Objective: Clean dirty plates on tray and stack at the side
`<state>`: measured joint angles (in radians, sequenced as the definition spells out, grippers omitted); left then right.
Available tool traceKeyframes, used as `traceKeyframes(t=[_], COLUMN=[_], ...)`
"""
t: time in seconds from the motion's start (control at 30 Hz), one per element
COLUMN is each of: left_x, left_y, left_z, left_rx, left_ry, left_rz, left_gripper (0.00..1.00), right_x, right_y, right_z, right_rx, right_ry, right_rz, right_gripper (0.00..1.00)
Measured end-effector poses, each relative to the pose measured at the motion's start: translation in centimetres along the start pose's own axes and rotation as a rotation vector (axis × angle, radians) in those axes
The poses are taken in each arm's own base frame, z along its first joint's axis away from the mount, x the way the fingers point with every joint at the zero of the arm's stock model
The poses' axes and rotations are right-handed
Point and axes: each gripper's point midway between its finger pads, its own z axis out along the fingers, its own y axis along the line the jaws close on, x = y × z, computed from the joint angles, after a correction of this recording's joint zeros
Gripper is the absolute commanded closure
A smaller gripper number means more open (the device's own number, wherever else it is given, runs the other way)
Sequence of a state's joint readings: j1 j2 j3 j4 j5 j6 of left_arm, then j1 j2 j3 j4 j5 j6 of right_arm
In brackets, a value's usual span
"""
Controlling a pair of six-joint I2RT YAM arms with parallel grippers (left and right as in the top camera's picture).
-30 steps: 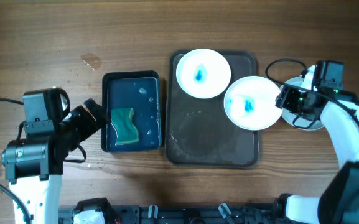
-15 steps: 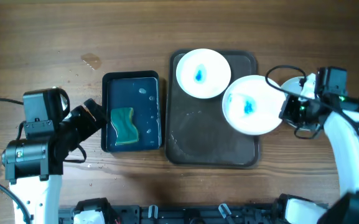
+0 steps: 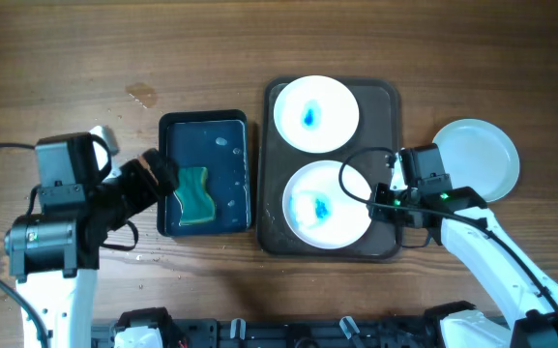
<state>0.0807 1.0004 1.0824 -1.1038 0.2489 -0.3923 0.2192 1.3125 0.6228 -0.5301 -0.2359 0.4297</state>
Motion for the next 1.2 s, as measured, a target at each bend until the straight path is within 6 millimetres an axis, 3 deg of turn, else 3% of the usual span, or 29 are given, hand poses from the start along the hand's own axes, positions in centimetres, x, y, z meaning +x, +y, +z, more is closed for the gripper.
traceKeyframes(t=[0.1, 0.2, 0.27, 0.3, 0.37, 0.47, 0.5, 0.53, 0.7, 0.73, 0.77, 0.8, 0.83, 0.93, 1.0, 1.03, 1.13, 1.17, 1.2], left_x=[2.0, 3.7, 4.5, 4.9, 6.1, 6.8, 7.2, 7.5, 8.0, 8.0, 8.0, 8.0, 8.1, 7.0, 5.6, 4.8, 3.1, 2.8, 2.8], left_y=[-1.4, -2.0, -1.3, -0.8, 1.5, 4.1, 4.7, 5.1, 5.1, 5.0, 4.9, 4.8, 4.6, 3.4, 3.2, 3.3, 3.2, 3.4, 3.7], left_z=[1.8, 4.8, 7.3, 8.8, 11.8, 15.7, 16.9, 17.6, 19.1, 19.1, 19.0, 18.9, 18.6, 17.1, 16.3, 16.1, 17.1, 18.0, 18.8], left_rx=[0.009, -0.042, -0.121, -0.165, -0.301, -0.428, -0.454, -0.47, -0.47, -0.462, -0.45, -0.442, -0.432, -0.391, -0.397, -0.41, -0.414, -0.413, -0.414], left_ry=[0.118, 0.233, 0.278, 0.298, 0.354, 0.379, 0.394, 0.407, 0.445, 0.452, 0.461, 0.469, 0.476, 0.427, 0.359, 0.318, 0.23, 0.203, 0.193], left_rz=[0.091, 0.164, 0.181, 0.176, 0.138, 0.079, 0.066, 0.057, 0.065, 0.072, 0.083, 0.09, 0.1, 0.118, 0.134, 0.144, 0.165, 0.17, 0.175], left_gripper=[0.0, 0.02, 0.42, 0.56, 0.59, 0.75, 0.82, 0.95, 0.96, 0.85, 0.62, 0.47, 0.4, 0.38, 0.43, 0.51, 0.64, 0.73, 0.96], right_x=[-0.7, -3.0, -3.8, -3.8, -3.1, -2.3, -2.3, -2.3, -2.2, -2.2, -2.2, -2.2, -2.2, -2.2, -2.2, -2.2, -2.2, -2.2, -2.2], right_y=[0.5, 2.5, 3.4, 3.5, 3.4, 3.0, 3.0, 3.0, 3.0, 3.0, 3.0, 3.0, 3.0, 3.0, 3.0, 3.0, 3.0, 3.0, 3.0], right_z=[-1.3, -5.2, -7.5, -7.8, -8.8, -8.8, -8.8, -8.8, -8.8, -8.8, -8.8, -8.8, -8.8, -8.8, -8.8, -8.8, -8.8, -8.8, -8.8], right_rx=[0.009, -0.015, -0.034, -0.036, -0.032, -0.02, -0.019, -0.018, -0.018, -0.018, -0.018, -0.018, -0.018, -0.018, -0.018, -0.018, -0.018, -0.018, -0.018], right_ry=[-0.002, -0.072, -0.124, -0.132, -0.131, -0.102, -0.1, -0.099, -0.098, -0.098, -0.098, -0.098, -0.098, -0.098, -0.098, -0.098, -0.097, -0.098, -0.098], right_rz=[-0.027, -0.075, -0.106, -0.111, -0.12, -0.118, -0.118, -0.118, -0.117, -0.117, -0.117, -0.117, -0.117, -0.117, -0.117, -0.117, -0.116, -0.116, -0.115], right_gripper=[0.59, 0.59, 0.59, 0.59, 0.59, 0.59, 0.59, 0.58, 0.59, 0.59, 0.59, 0.59, 0.59, 0.59, 0.59, 0.59, 0.59, 0.59, 0.59])
